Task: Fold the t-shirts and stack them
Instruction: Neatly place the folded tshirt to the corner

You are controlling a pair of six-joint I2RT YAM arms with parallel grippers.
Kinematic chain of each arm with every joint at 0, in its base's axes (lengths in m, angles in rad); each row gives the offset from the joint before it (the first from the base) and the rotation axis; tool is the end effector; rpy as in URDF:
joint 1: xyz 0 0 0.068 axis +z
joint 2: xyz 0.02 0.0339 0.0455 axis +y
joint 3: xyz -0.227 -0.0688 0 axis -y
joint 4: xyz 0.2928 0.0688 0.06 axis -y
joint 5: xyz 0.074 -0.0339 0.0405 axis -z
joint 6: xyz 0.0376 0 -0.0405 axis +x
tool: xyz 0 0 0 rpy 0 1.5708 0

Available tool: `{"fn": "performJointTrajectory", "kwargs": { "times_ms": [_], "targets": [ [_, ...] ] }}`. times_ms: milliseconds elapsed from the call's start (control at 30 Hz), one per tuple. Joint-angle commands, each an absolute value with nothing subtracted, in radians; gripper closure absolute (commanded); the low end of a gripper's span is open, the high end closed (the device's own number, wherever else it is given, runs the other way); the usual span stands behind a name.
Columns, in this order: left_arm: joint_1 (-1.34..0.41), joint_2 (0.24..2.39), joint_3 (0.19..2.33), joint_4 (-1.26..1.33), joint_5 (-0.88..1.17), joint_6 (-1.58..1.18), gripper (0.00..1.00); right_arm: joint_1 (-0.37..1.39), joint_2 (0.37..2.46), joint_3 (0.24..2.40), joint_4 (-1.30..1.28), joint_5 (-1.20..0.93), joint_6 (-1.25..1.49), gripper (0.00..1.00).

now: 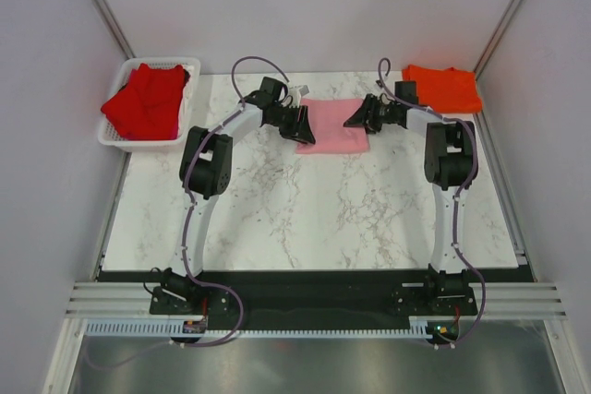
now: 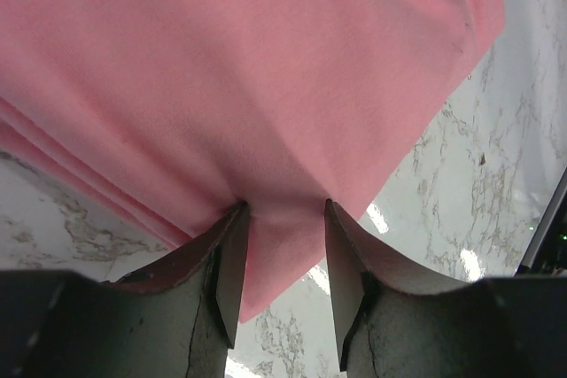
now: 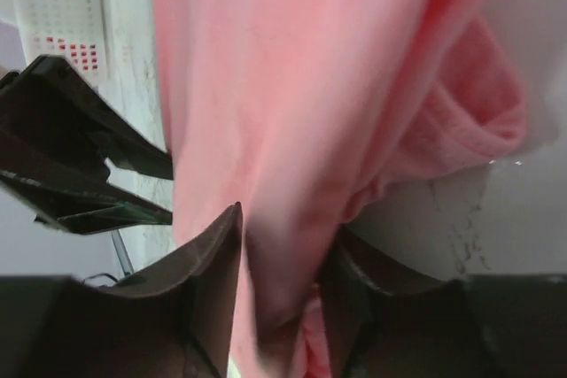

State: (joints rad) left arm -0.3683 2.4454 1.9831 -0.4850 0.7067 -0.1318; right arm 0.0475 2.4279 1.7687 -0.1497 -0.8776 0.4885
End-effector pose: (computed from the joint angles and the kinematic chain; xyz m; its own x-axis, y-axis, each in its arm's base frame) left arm 0.4977 -0.2182 0.0989 -0.8333 0.2145 -0.5095 0.5225 0.6065 -0.5993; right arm 0.5255 0.0539 0.0593 -0.9013 0.2574 -0.3484 -0.1560 0.5575 0.8154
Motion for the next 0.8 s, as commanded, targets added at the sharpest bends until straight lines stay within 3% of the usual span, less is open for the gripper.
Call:
{"fn": "performJointTrajectory", "kwargs": {
  "times_ms": [0, 33, 67, 133, 400, 767],
  "targets": [
    [-0.382, 2.462, 1.994, -0.502, 0.681, -0.078, 0.53, 0.074, 2.505, 1.759, -0.236, -0.778, 0.457, 0.57],
    [-0.382, 2.461, 1.994, -0.500, 0.677, -0.078, 0.53, 0.074, 2.497, 1.766, -0.256, -0.755, 0.440, 0.66],
    [-0.382, 2.453, 1.996, -0.503, 0.672, -0.075, 0.53, 0.074, 2.487, 1.775, -0.273, -0.744, 0.421, 0.86],
    [-0.382, 2.445, 1.996, -0.505, 0.657, -0.072, 0.53, 0.072, 2.448, 1.813, -0.334, -0.718, 0.345, 1.00],
    [-0.377, 2.372, 2.036, -0.534, 0.565, -0.029, 0.38, 0.026, 2.301, 1.948, -0.500, -0.602, 0.092, 1.00],
    [-0.376, 2.319, 2.016, -0.537, 0.614, -0.009, 0.38, -0.028, 2.244, 2.101, -0.603, -0.362, -0.163, 1.00]
  ]
}}
